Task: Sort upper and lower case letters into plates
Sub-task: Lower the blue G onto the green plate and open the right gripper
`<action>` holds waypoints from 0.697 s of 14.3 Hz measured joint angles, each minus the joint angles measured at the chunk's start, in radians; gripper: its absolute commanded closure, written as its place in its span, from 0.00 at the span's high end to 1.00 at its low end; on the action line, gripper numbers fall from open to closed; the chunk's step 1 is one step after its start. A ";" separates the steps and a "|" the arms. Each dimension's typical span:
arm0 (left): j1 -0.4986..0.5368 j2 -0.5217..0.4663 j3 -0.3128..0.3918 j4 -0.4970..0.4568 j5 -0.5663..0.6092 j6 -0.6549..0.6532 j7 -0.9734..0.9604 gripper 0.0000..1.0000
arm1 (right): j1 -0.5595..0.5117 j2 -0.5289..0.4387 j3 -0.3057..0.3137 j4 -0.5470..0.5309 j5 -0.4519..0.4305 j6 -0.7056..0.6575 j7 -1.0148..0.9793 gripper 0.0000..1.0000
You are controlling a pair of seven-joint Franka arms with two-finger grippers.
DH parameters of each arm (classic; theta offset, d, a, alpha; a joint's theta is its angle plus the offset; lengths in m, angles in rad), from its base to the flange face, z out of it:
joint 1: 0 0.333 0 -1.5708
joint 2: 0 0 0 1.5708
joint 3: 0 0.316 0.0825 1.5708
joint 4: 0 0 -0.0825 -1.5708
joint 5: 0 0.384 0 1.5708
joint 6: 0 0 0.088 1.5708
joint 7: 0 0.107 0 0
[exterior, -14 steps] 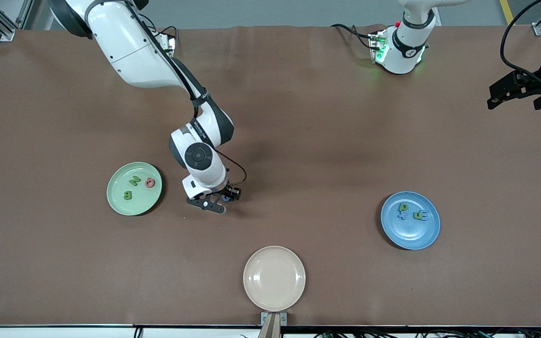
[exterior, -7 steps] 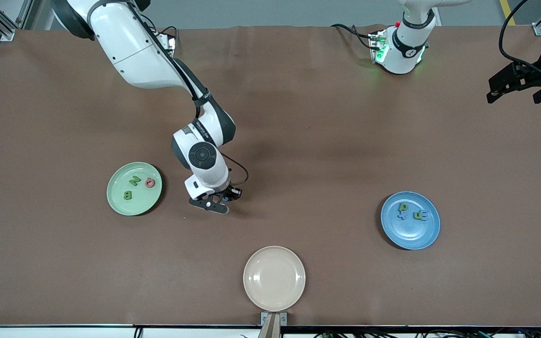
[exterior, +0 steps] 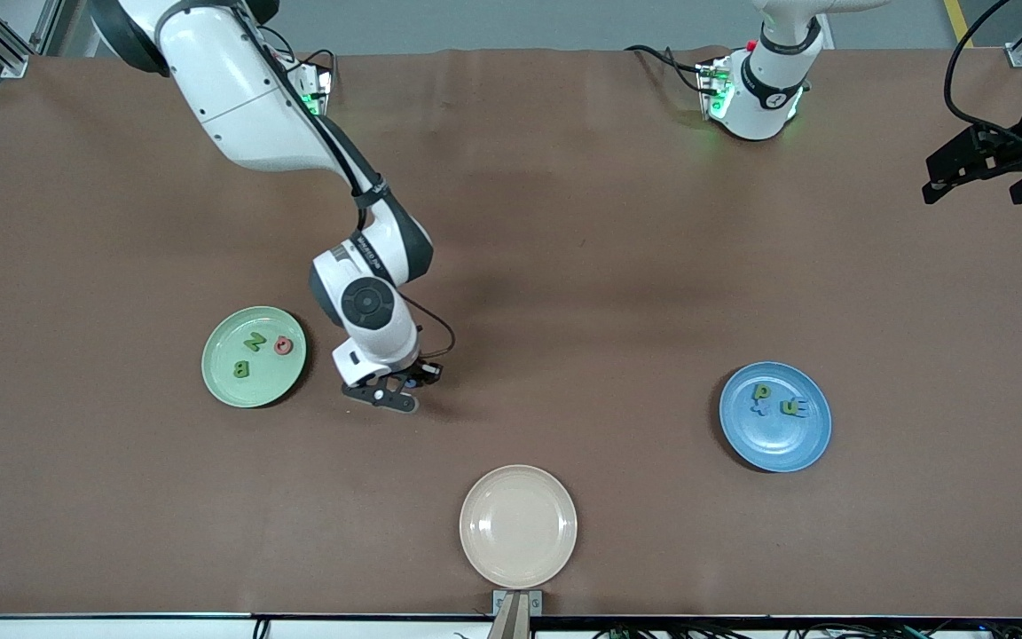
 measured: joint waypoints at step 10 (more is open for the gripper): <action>-0.011 0.017 -0.015 -0.001 0.000 0.005 -0.003 1.00 | -0.393 -0.242 0.001 -0.294 0.000 0.018 -0.687 0.00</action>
